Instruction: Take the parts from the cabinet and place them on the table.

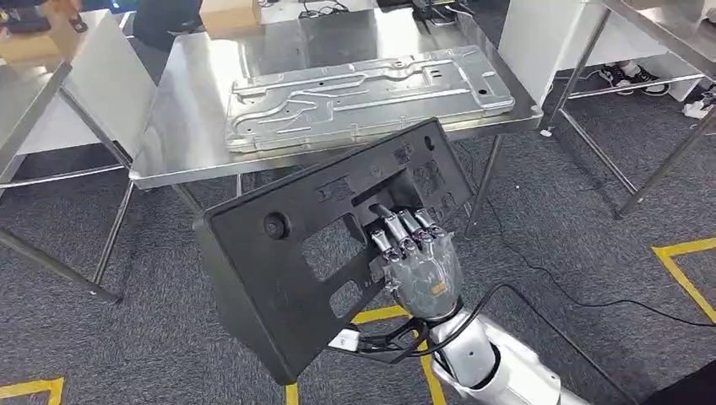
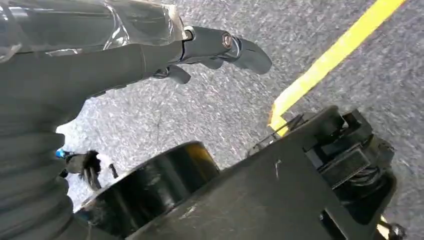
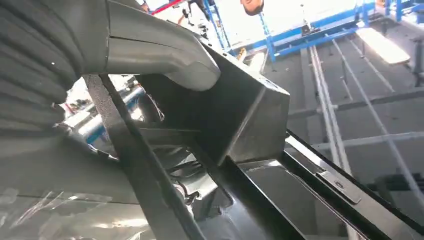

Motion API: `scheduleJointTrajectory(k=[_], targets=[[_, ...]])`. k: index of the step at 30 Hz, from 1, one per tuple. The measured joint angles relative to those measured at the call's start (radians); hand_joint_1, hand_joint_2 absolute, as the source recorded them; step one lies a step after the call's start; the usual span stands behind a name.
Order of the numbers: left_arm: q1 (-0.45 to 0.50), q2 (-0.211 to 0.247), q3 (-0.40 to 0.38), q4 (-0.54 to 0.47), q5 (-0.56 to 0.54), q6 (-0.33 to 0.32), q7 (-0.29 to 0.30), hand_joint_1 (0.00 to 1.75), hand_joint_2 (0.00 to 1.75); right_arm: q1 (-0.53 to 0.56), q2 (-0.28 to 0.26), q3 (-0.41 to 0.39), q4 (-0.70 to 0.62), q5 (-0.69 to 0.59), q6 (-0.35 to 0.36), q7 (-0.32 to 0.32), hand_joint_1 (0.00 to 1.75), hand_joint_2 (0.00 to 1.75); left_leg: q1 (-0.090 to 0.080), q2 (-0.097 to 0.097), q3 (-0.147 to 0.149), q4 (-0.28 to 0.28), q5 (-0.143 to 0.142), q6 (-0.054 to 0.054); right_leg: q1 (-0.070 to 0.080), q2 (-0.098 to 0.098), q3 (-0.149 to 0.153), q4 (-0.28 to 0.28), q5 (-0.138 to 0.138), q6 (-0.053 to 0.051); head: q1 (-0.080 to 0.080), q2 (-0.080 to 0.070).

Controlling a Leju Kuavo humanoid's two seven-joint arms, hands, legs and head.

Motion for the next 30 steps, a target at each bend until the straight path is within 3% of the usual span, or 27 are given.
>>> scheduleJointTrajectory(k=[2,3,4,7,8,9,11,12,13,14,15,17,18,19,22,24,25,27,28,29,30], targets=[[0.004,0.000,0.000,0.000,-0.002,0.000,0.002,0.00,1.75,-0.002,0.002,0.000,0.000,0.000,0.000,0.000,1.75,1.75,-0.015,0.001,0.083,-0.186,0.090,0.035,0.006,0.002,0.007,-0.001,-0.002,-0.003,0.000,0.000],[0.007,0.005,0.001,0.001,-0.002,0.001,0.005,0.00,1.75,-0.003,0.002,-0.001,0.000,0.000,0.000,0.000,1.75,1.75,-0.024,0.006,0.100,-0.230,0.090,0.056,0.001,0.001,0.007,-0.003,-0.002,-0.002,0.000,0.000],[0.009,0.005,0.002,0.001,-0.002,0.001,0.005,0.00,1.75,-0.004,0.002,-0.001,0.000,0.000,0.000,0.000,1.75,1.75,-0.029,0.012,0.098,-0.238,0.090,0.058,0.006,0.000,0.005,-0.004,-0.003,0.003,0.000,0.000],[0.010,0.006,0.003,0.001,-0.003,0.001,0.005,0.00,1.75,-0.004,0.004,0.000,0.000,0.000,0.000,-0.001,1.75,1.75,-0.037,0.006,0.102,-0.251,0.092,0.061,-0.002,-0.010,0.011,-0.016,0.000,0.022,0.000,0.000],[0.011,0.006,0.003,0.001,-0.004,0.001,0.005,0.00,1.75,-0.001,0.006,-0.001,0.000,0.000,0.000,-0.003,1.75,1.75,-0.017,0.003,0.126,-0.289,0.113,0.051,0.003,-0.011,0.015,-0.014,-0.004,0.026,0.000,0.000],[0.012,0.005,0.003,0.001,-0.008,0.001,0.003,0.00,1.75,-0.002,0.006,0.000,0.000,0.000,0.000,-0.003,1.75,1.75,-0.022,0.001,0.140,-0.306,0.119,0.046,0.006,-0.007,0.009,0.009,-0.017,0.030,0.002,0.000],[0.012,0.005,0.003,0.001,-0.011,0.001,0.003,0.00,1.75,-0.005,0.005,0.001,0.000,0.000,-0.002,-0.003,1.75,1.75,-0.021,0.004,0.145,-0.307,0.121,0.049,0.005,-0.003,-0.064,0.156,-0.090,0.033,0.002,0.000],[0.013,0.004,0.003,0.001,-0.011,0.001,0.002,0.00,1.75,-0.001,0.005,0.001,0.002,0.000,-0.002,-0.003,1.75,1.75,-0.022,0.003,0.146,-0.307,0.119,0.050,0.004,-0.003,-0.104,0.227,-0.114,0.035,0.002,0.000],[0.015,0.003,0.003,0.001,-0.013,0.000,0.000,0.00,1.75,0.002,0.005,0.001,0.003,0.000,-0.002,-0.003,1.75,1.75,-0.022,0.003,0.146,-0.307,0.118,0.050,0.004,-0.003,-0.134,0.271,-0.119,0.036,0.002,0.000],[0.016,0.003,0.003,0.001,-0.014,0.000,0.000,0.00,1.75,0.005,0.005,0.002,0.003,0.000,-0.002,-0.004,1.75,1.75,-0.022,0.002,0.146,-0.305,0.116,0.049,0.003,-0.003,-0.140,0.269,-0.103,0.039,0.002,0.000],[0.016,0.003,0.003,0.001,-0.017,0.000,-0.001,0.00,1.75,0.006,0.005,0.003,0.004,0.000,-0.002,-0.005,1.75,1.75,-0.022,0.001,0.148,-0.304,0.114,0.047,0.003,-0.003,-0.121,0.216,-0.063,0.038,0.002,0.000],[0.016,0.003,0.003,0.001,-0.018,0.000,-0.002,0.00,1.75,0.006,0.005,0.005,0.004,0.000,-0.004,-0.005,1.75,1.75,-0.021,0.001,0.153,-0.296,0.103,0.041,0.002,-0.003,-0.040,0.040,0.027,0.036,0.003,0.000],[0.016,0.003,0.003,0.001,-0.018,0.000,-0.003,0.00,1.75,0.005,0.005,0.005,0.004,0.000,-0.004,-0.005,1.75,1.75,-0.023,0.001,0.151,-0.289,0.096,0.035,0.002,-0.003,-0.007,-0.026,0.043,0.032,0.002,0.000],[0.015,0.003,0.003,0.001,-0.019,0.000,-0.003,0.00,1.75,0.005,0.005,0.004,0.004,0.000,-0.005,-0.006,1.75,1.75,-0.032,0.000,0.145,-0.277,0.083,0.030,0.002,-0.002,-0.004,-0.038,0.039,0.022,0.002,0.000],[0.015,0.003,0.003,0.001,-0.018,-0.001,-0.003,0.00,1.75,0.007,0.006,0.004,0.005,0.000,-0.006,-0.006,1.75,1.75,-0.027,0.002,0.147,-0.281,0.079,0.019,0.010,-0.001,-0.004,-0.038,0.036,0.004,0.002,0.000],[0.015,0.007,0.003,0.001,-0.018,-0.001,-0.003,0.00,1.75,0.007,0.008,0.004,0.005,0.000,-0.008,-0.008,1.75,1.75,-0.024,0.003,0.135,-0.243,0.054,0.003,0.000,-0.002,0.001,-0.041,0.036,-0.006,0.001,0.000],[0.014,0.007,0.003,0.001,-0.017,-0.001,-0.004,0.00,1.75,0.007,0.008,0.004,0.005,0.000,-0.008,-0.008,1.75,1.75,-0.018,0.002,0.103,-0.179,0.019,-0.006,0.000,-0.002,0.001,-0.041,0.035,-0.009,0.002,0.000],[0.009,0.007,0.005,0.001,-0.017,-0.001,-0.010,0.00,1.75,0.008,0.008,0.004,0.005,0.000,-0.008,-0.011,1.75,1.75,-0.008,0.003,0.011,0.000,-0.054,-0.019,0.000,-0.004,0.002,-0.040,0.032,-0.012,0.002,0.000],[0.006,0.007,0.007,0.001,-0.017,-0.001,-0.010,0.00,1.75,0.011,0.008,0.004,0.006,0.000,-0.008,-0.011,1.75,1.75,-0.005,0.003,-0.020,0.058,-0.065,-0.023,0.000,-0.004,0.003,-0.040,0.030,-0.012,0.002,0.000],[0.003,0.007,0.008,0.001,-0.018,-0.001,-0.010,0.00,1.75,0.015,0.008,0.004,0.006,0.000,-0.008,-0.014,1.75,1.75,-0.002,0.003,-0.026,0.062,-0.051,-0.024,0.000,-0.003,0.005,-0.040,0.028,-0.012,0.002,0.000],[0.003,0.007,0.009,0.001,-0.019,-0.001,-0.010,0.00,1.75,0.017,0.008,0.004,0.006,0.000,-0.008,-0.015,1.75,1.75,0.001,0.003,-0.009,0.018,-0.017,-0.024,-0.001,-0.002,0.009,-0.040,0.026,-0.011,0.002,0.000]])
